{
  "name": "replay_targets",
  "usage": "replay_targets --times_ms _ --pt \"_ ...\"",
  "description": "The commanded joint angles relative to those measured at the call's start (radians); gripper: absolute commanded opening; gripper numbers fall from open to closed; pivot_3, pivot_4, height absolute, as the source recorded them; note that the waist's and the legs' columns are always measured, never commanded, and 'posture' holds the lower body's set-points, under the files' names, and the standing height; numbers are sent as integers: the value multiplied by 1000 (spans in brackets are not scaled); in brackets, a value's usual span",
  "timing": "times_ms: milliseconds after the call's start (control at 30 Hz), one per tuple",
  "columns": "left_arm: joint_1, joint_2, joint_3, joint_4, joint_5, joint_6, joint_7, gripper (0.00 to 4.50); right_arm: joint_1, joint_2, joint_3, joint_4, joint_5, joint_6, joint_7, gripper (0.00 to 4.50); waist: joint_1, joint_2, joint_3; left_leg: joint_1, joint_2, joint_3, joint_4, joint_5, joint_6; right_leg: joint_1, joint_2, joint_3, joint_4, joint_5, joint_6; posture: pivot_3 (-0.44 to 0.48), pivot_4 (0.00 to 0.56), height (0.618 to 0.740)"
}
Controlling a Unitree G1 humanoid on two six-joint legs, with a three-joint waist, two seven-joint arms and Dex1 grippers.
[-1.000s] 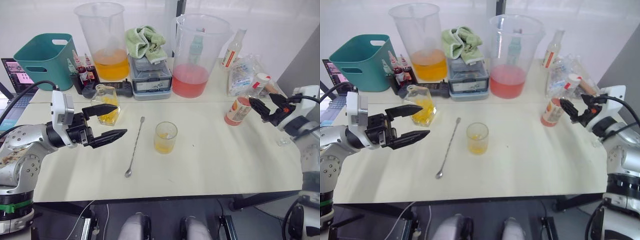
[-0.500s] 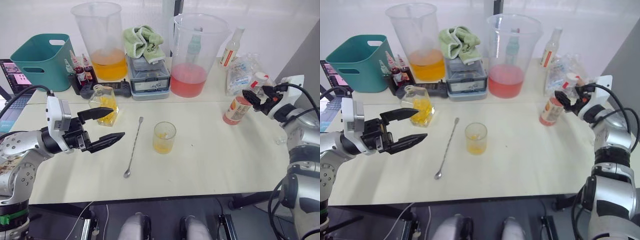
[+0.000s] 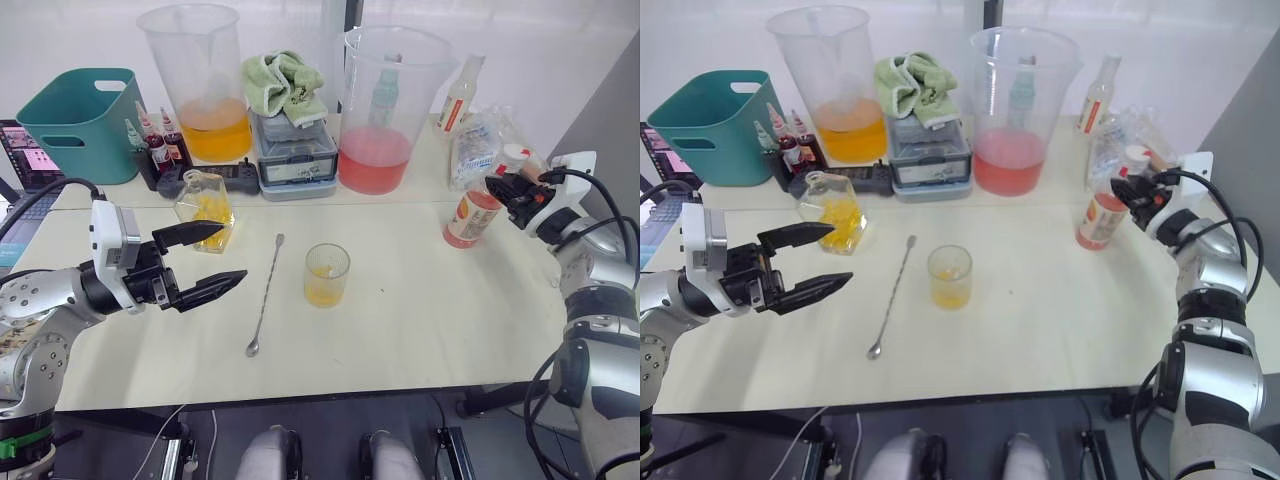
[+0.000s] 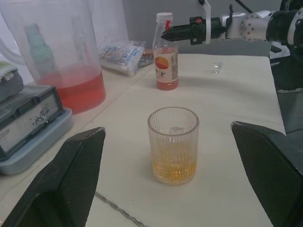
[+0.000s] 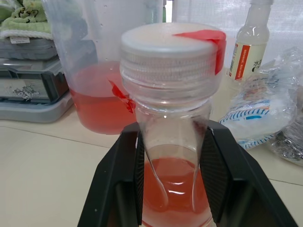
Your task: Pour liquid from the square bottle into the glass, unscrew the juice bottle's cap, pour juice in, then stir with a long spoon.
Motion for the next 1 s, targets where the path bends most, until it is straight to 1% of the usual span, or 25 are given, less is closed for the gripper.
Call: replay_targets --times_ms 33,100,200,300,400,467,600,700,800,900,1000 --pt "-13 19 1 29 6 -33 -43 4500 10 -53 -39 -181 57 58 47 1122 0 3 2 0 0 0 0 0 0 0 0 0 0 0 0 0 150 739" --pt "-22 20 -6 50 14 -41 -60 4500 46 -66 -45 -277 83 122 63 1122 2 5 3 0 0 0 0 0 0 0 0 0 1 0 0 0 150 739" --pt "-47 17 -39 87 23 -52 -93 4500 161 -98 -60 -543 187 311 108 1122 5 5 3 0 0 0 -1 0 0 -1 0 0 1 0 0 0 150 739" --pt "-65 15 -58 110 29 -60 -114 4500 251 -119 -75 -735 266 447 111 1121 5 5 3 0 0 0 -1 0 0 -1 0 0 1 0 0 0 150 739" --pt "-88 18 -89 144 32 -61 -153 4500 413 -158 -124 -1018 425 630 138 1121 12 5 3 0 0 0 -1 0 0 -1 0 0 0 0 0 0 150 739" --pt "-100 23 -103 163 35 -61 -180 4500 487 -167 -150 -1146 498 703 120 1121 16 5 3 0 0 0 -2 0 0 -1 -1 -1 0 0 0 0 150 739" --pt "-125 22 -120 195 44 -62 -213 4500 570 -145 -171 -1331 637 799 59 1118 20 5 3 0 0 0 -2 0 0 -1 -1 0 -1 0 0 0 150 739" --pt "-135 22 -130 204 47 -60 -233 4500 595 -108 -158 -1423 725 841 -17 1111 23 5 3 0 0 0 -2 0 0 -1 -1 0 -1 0 0 0 150 739" --pt "-139 26 -126 198 37 -45 -237 4500 614 -49 -112 -1521 793 849 -100 1111 25 5 3 0 0 0 -2 0 0 -2 -1 0 -1 0 0 0 150 739" --pt "-127 33 -121 185 35 -38 -242 4500 636 2 -7 -1594 721 802 -123 1110 25 5 3 0 0 -1 -2 0 0 -2 -1 0 0 0 0 0 150 739" --pt "-124 37 -117 181 35 -36 -241 4500 657 44 65 -1622 672 763 -138 1110 26 5 3 0 0 0 -2 0 0 -2 -1 0 0 0 0 0 150 739"
